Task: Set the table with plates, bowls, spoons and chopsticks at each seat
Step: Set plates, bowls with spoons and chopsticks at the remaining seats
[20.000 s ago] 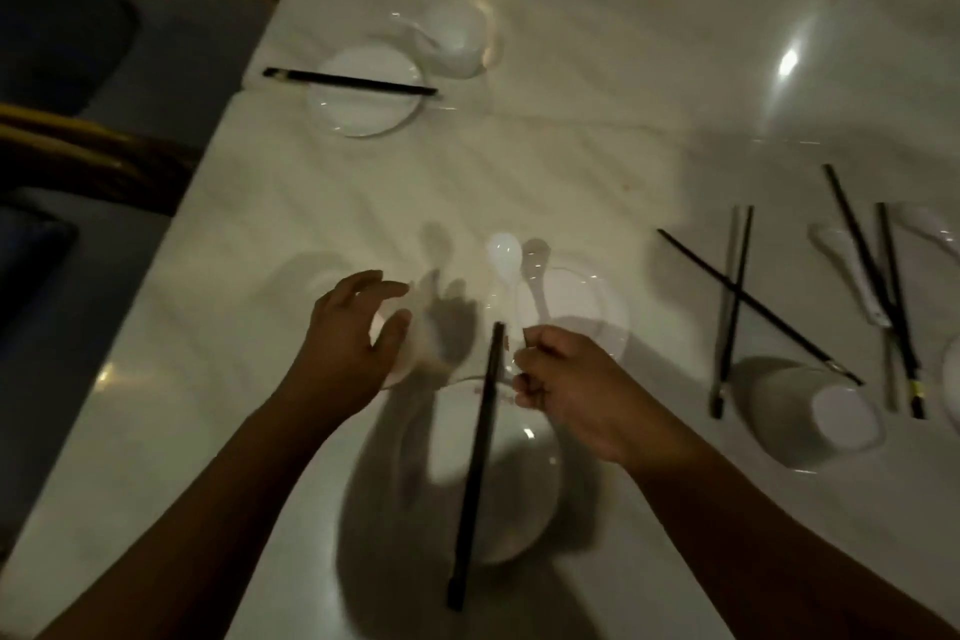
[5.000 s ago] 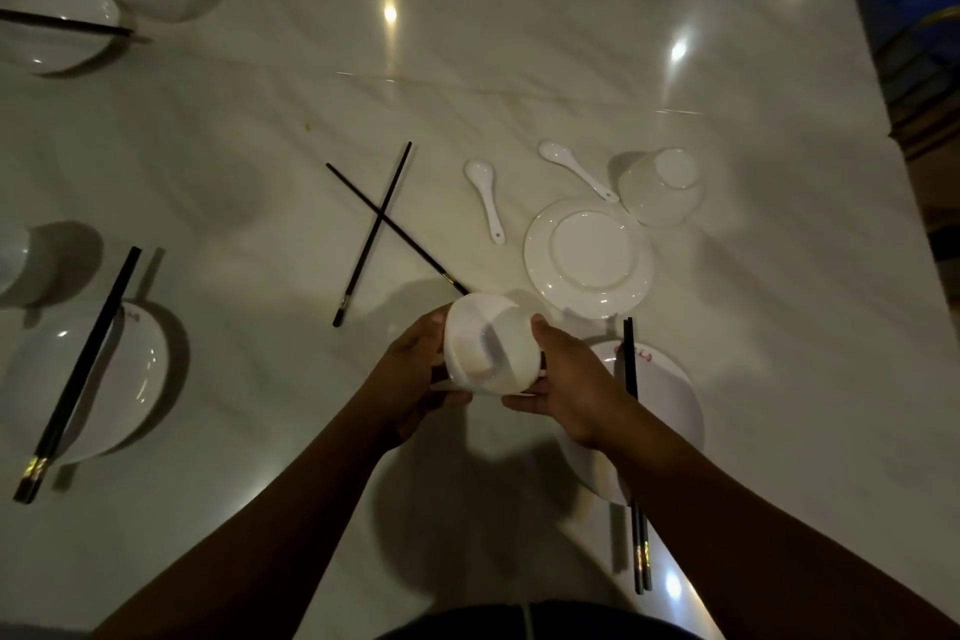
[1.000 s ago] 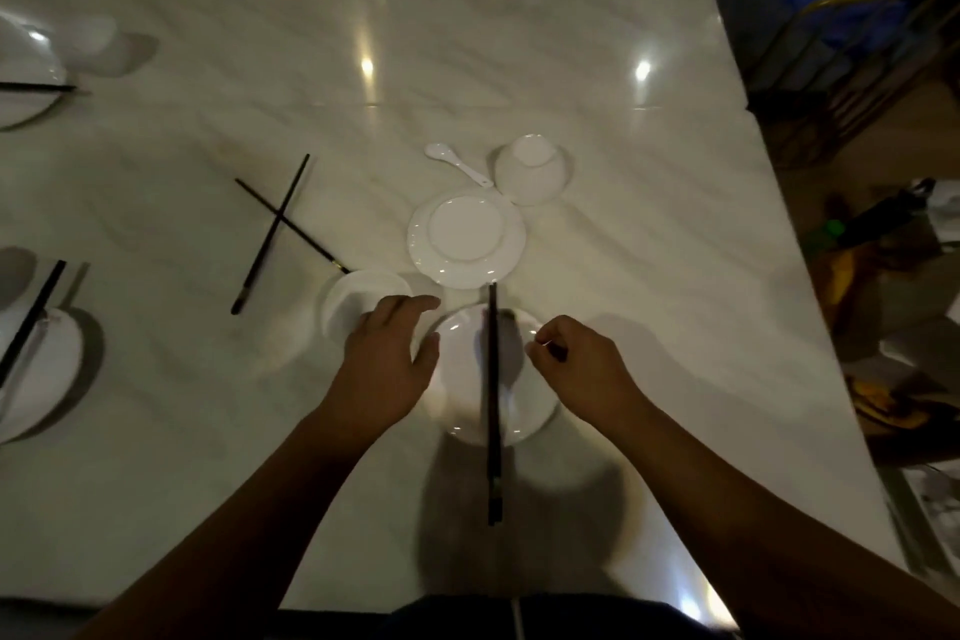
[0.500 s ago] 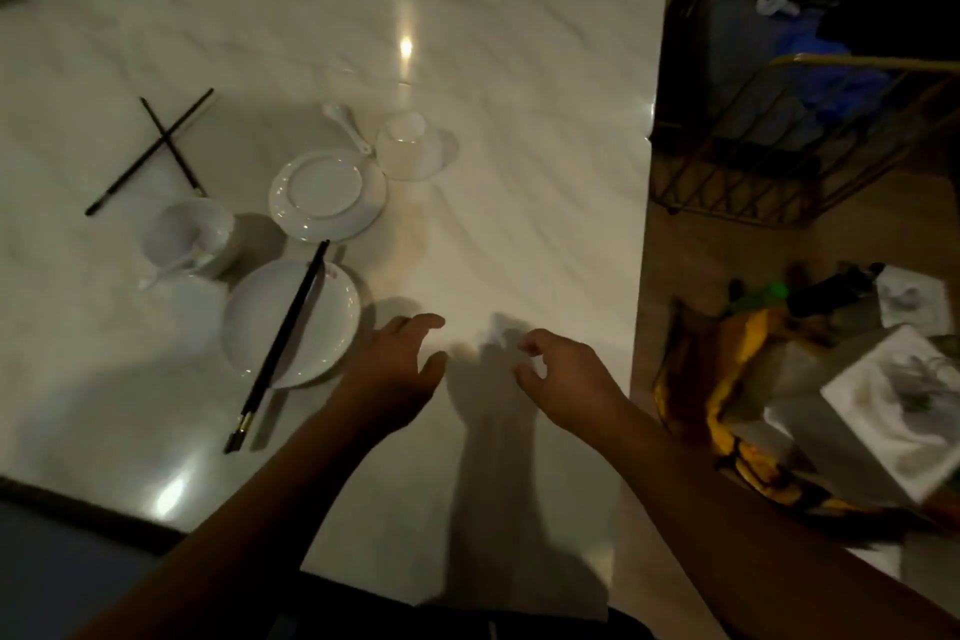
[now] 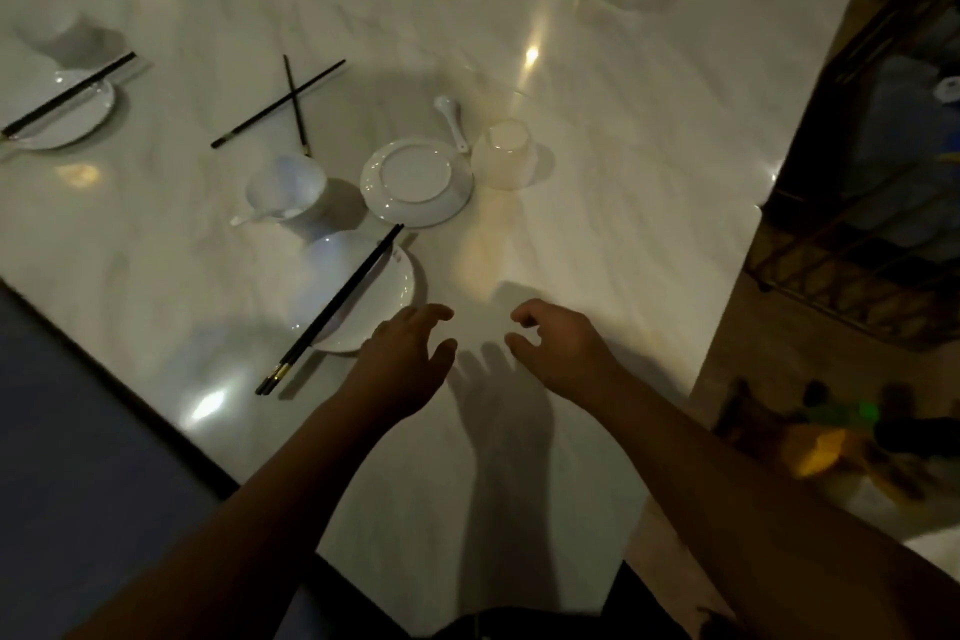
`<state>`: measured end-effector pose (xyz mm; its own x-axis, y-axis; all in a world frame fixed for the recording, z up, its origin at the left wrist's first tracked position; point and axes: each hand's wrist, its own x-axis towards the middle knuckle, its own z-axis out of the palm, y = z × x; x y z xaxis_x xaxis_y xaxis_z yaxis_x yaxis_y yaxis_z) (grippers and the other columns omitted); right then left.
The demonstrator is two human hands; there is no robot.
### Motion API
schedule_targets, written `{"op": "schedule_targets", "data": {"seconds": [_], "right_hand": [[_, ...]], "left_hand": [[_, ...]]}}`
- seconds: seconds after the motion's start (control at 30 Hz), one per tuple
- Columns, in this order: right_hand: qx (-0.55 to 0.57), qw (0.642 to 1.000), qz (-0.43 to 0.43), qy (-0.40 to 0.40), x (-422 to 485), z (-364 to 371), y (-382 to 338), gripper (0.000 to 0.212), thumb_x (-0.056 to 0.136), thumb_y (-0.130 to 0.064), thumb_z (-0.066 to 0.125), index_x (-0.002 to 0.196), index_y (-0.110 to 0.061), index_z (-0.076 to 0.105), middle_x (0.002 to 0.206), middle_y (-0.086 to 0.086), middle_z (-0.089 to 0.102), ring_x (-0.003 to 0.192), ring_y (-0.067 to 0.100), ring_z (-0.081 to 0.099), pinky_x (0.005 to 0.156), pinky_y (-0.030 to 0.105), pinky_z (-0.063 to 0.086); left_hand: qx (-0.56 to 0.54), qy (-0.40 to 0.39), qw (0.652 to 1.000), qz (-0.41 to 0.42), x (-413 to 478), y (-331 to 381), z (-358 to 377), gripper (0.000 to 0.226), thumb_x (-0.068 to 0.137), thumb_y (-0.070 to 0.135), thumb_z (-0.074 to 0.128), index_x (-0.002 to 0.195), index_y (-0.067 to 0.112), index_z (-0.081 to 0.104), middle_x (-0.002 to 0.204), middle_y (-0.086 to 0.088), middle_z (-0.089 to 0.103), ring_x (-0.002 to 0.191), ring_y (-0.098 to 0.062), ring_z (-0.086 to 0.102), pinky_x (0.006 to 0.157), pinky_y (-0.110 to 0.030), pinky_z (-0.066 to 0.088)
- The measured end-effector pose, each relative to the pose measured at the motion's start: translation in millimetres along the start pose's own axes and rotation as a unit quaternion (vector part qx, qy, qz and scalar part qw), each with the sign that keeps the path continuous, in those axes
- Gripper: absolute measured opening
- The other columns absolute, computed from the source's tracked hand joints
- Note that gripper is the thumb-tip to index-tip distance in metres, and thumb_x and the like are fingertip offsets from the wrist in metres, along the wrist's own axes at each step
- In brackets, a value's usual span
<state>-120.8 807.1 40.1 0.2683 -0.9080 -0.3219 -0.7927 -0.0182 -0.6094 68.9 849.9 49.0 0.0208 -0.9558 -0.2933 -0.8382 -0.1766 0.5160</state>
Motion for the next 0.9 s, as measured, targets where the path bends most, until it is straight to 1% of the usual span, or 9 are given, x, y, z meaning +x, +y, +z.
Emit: {"op": "schedule_targets", "data": {"seconds": [0.17,0.27,0.37,0.5,0.63,0.77,0.83,0.9], "right_hand": [[-0.04,0.996,-0.064,-0.048,46.1,-28.0,25.1,0.039,0.092,-0.033,0.058,0.126,-0.016,0.054,0.128,0.004,0.059,0.115,0.019,0.055,0.09,0.024,0.04],[-0.039,0.992,-0.091,-0.081,65.4,-48.7,47.3,0.038,0.092,-0.033,0.058,0.126,-0.017,0.054,0.127,0.004,0.059,0.115,0.019,0.055,0.087,0.023,0.039],[-0.055,0.985,-0.116,-0.118,74.8,-65.6,70.8,0.039,0.093,-0.033,0.056,0.127,-0.016,0.052,0.129,0.004,0.057,0.115,0.02,0.055,0.087,0.023,0.039],[-0.077,0.976,-0.138,-0.151,81.4,-89.3,91.4,0.038,0.092,-0.032,0.056,0.126,-0.015,0.053,0.128,0.005,0.057,0.114,0.02,0.055,0.091,0.026,0.042],[-0.083,0.972,-0.156,-0.153,98.9,-112.8,97.4,0.037,0.091,-0.031,0.058,0.124,-0.014,0.055,0.126,0.006,0.058,0.111,0.022,0.056,0.089,0.027,0.042],[-0.108,0.966,-0.178,-0.156,129.0,-120.0,88.5,0.039,0.09,-0.032,0.059,0.123,-0.014,0.054,0.124,0.008,0.058,0.111,0.023,0.055,0.093,0.03,0.042],[-0.119,0.962,-0.188,-0.156,148.3,-122.4,79.3,0.041,0.089,-0.034,0.059,0.125,-0.015,0.051,0.125,0.009,0.055,0.11,0.023,0.055,0.092,0.03,0.043],[-0.128,0.96,-0.195,-0.152,170.5,-124.4,66.5,0.046,0.088,-0.035,0.06,0.128,-0.017,0.048,0.129,0.01,0.049,0.113,0.025,0.053,0.095,0.032,0.043]], "left_hand": [[-0.021,0.048,0.997,-0.065,18.3,26.0,24.8,0.041,0.091,0.031,0.055,0.13,0.02,0.049,0.128,-0.007,0.055,0.115,-0.022,0.055,0.099,-0.035,0.043],[-0.039,0.089,0.989,-0.11,31.1,53.0,43.8,0.041,0.091,0.028,0.056,0.13,0.017,0.051,0.128,-0.008,0.056,0.117,-0.023,0.054,0.1,-0.035,0.042],[-0.074,0.119,0.978,-0.157,40.9,84.1,63.3,0.04,0.091,0.028,0.056,0.13,0.02,0.05,0.128,-0.006,0.055,0.115,-0.022,0.054,0.1,-0.038,0.044],[-0.087,0.114,0.97,-0.197,45.8,118.0,81.3,0.04,0.092,0.029,0.055,0.131,0.022,0.049,0.13,-0.004,0.053,0.115,-0.023,0.052,0.1,-0.037,0.044],[-0.093,0.11,0.967,-0.212,54.1,133.6,82.8,0.04,0.092,0.031,0.054,0.13,0.022,0.048,0.13,-0.005,0.053,0.117,-0.023,0.052,0.1,-0.036,0.043],[-0.107,0.121,0.962,-0.219,70.8,133.0,76.1,0.041,0.092,0.03,0.054,0.131,0.021,0.048,0.133,-0.005,0.051,0.121,-0.022,0.049,0.102,-0.035,0.041],[-0.11,0.123,0.961,-0.224,83.6,126.5,71.5,0.041,0.092,0.031,0.054,0.132,0.022,0.047,0.134,-0.005,0.05,0.122,-0.022,0.048,0.103,-0.036,0.041],[-0.114,0.123,0.958,-0.231,99.4,116.6,64.3,0.041,0.091,0.032,0.054,0.131,0.023,0.047,0.135,-0.005,0.049,0.123,-0.023,0.047,0.104,-0.038,0.041]]}}
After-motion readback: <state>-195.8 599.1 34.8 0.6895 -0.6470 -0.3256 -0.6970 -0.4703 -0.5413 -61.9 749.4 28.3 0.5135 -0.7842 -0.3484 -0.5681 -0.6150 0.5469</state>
